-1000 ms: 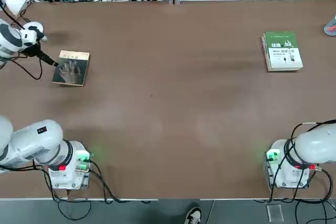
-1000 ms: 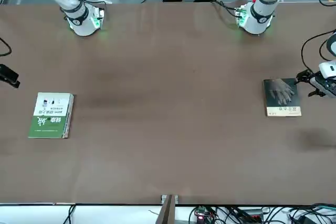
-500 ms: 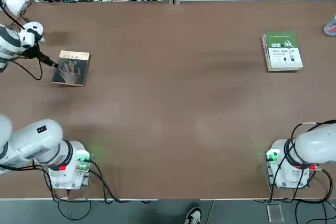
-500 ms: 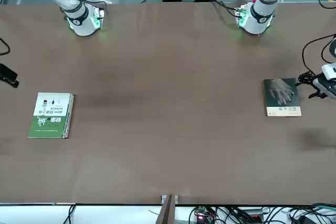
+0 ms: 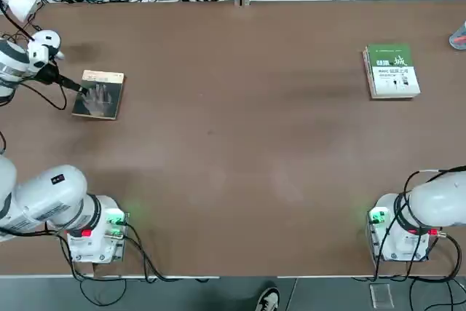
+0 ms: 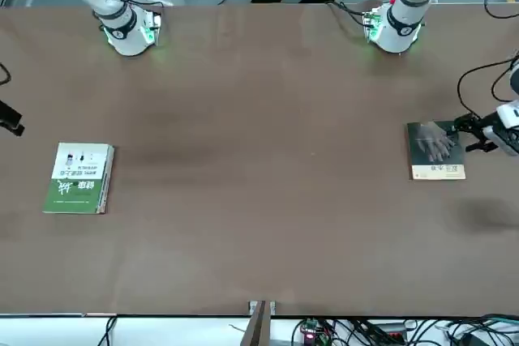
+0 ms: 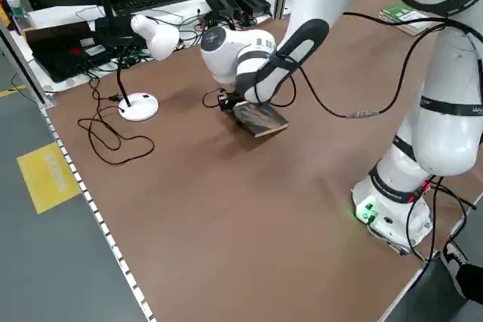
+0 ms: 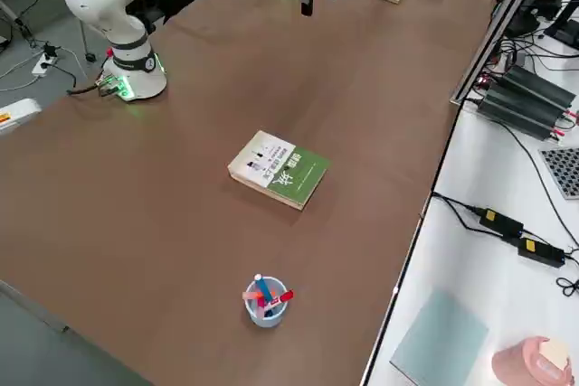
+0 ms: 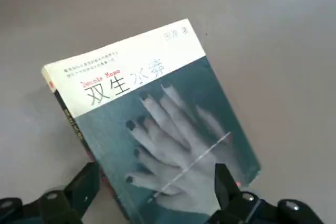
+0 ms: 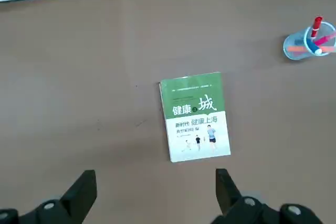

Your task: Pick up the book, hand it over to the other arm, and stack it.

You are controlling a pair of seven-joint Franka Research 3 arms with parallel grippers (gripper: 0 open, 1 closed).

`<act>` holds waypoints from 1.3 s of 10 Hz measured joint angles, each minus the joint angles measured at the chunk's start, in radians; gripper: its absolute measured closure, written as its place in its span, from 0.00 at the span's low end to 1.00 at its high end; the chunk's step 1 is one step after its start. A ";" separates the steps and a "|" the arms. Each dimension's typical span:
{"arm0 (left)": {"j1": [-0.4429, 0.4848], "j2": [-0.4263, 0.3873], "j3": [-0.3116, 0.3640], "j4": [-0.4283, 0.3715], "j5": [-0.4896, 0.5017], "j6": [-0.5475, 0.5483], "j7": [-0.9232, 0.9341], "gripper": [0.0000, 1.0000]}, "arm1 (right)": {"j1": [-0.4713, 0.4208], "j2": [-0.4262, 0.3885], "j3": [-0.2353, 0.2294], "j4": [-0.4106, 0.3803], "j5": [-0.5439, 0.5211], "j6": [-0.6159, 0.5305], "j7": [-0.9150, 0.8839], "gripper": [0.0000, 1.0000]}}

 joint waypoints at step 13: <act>0.060 0.123 0.006 0.128 0.004 -0.148 -0.164 0.03 | -0.045 0.000 0.041 0.000 0.000 0.000 0.000 0.00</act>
